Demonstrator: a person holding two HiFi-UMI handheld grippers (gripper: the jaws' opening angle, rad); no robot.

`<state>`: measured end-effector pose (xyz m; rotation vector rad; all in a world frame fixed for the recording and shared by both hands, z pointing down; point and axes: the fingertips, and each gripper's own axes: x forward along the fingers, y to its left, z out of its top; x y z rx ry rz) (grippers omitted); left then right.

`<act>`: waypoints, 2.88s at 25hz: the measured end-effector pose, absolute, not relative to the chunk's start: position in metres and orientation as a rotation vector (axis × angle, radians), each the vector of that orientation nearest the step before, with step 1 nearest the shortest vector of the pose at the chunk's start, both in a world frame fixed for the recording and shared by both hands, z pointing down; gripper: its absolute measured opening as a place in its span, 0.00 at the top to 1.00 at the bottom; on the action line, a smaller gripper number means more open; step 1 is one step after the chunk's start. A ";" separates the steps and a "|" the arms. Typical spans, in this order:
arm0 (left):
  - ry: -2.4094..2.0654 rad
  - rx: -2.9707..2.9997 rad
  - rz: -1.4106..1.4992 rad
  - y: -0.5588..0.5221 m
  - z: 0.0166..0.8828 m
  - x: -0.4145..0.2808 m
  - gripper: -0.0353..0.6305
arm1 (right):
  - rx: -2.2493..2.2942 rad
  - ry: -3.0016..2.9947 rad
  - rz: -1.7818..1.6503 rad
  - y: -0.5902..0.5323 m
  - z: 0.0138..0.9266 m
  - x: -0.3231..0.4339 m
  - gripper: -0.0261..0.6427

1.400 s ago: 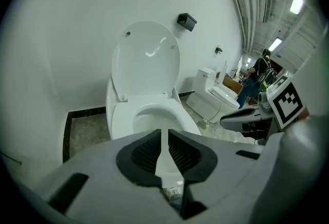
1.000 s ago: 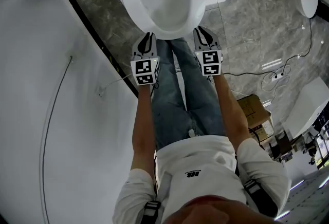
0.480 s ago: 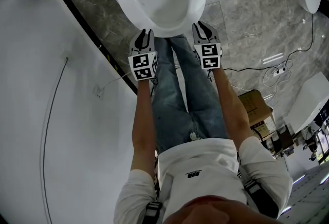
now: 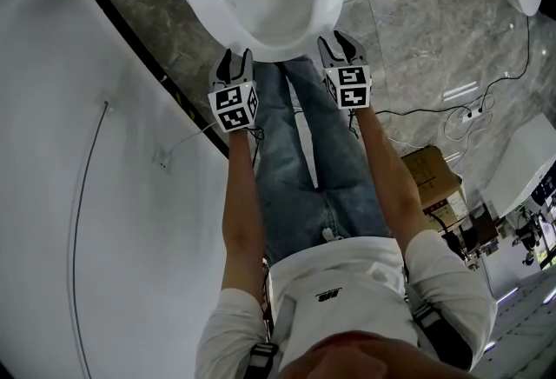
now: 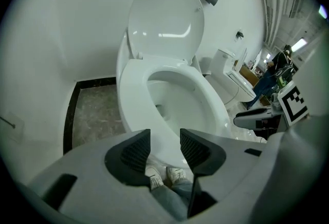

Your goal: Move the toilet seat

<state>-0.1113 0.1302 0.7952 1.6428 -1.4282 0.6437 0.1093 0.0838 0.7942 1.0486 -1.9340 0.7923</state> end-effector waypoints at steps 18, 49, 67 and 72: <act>-1.341 1.502 0.609 0.139 0.838 -0.115 0.46 | 1.098 -1.856 1.195 0.083 0.835 0.103 0.50; -1.325 1.471 0.599 0.137 0.833 -0.110 0.46 | 1.125 -1.836 1.159 0.088 0.829 0.099 0.50; -1.353 1.476 0.572 0.137 0.805 -0.112 0.46 | 1.140 -1.871 1.156 0.089 0.798 0.098 0.50; -1.365 1.483 0.559 0.136 0.793 -0.112 0.46 | 1.154 -1.885 1.160 0.088 0.786 0.099 0.50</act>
